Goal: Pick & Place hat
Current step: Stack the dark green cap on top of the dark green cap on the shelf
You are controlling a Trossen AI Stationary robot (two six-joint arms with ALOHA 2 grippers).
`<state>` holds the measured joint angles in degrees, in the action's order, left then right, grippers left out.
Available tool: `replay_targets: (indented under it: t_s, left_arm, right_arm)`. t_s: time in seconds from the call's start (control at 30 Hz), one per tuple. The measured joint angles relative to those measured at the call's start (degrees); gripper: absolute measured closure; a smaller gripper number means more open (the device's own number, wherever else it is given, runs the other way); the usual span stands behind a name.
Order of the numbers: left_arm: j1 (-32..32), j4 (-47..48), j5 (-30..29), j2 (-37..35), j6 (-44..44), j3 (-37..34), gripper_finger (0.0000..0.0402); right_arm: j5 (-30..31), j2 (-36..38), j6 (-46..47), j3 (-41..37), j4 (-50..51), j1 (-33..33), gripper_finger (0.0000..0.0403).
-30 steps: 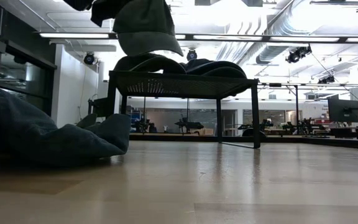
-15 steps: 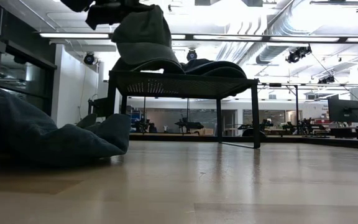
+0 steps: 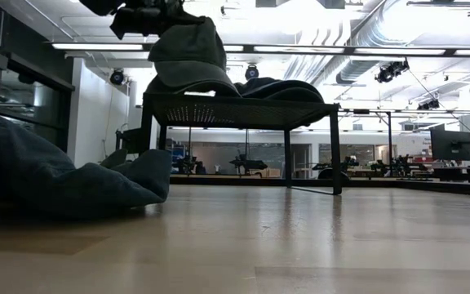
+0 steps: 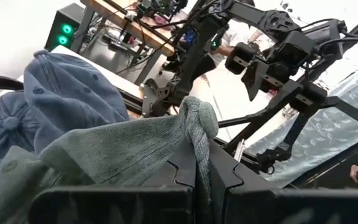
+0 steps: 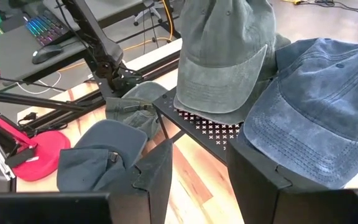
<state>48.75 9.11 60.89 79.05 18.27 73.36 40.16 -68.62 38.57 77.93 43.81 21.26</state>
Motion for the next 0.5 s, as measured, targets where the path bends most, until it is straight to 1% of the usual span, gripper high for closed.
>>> replay_targets:
  t_s: [0.13, 0.3, 0.43, 0.5]
  left_arm:
    - [0.0, 0.2, -0.5, 0.0, -1.0, 0.0, 0.0399]
    - [-0.9, 2.2, -4.0, 0.0, -3.6, 0.0, 0.0399]
    - [-0.9, 3.4, -4.9, 0.0, -4.6, 0.0, 0.0399]
    - [-0.9, 4.1, -6.3, 0.0, -5.2, 0.0, 0.0399]
  right_arm:
    - [-0.7, 0.0, 0.0, 0.0, 0.0, 0.0, 0.0261]
    - [-0.9, 0.0, -0.1, 0.0, 0.1, 0.0, 0.0261]
    - [-1.2, 0.0, -0.2, 0.0, 0.1, 0.0, 0.0261]
    - [-1.2, 0.0, -0.2, 0.0, 0.1, 0.0, 0.0261]
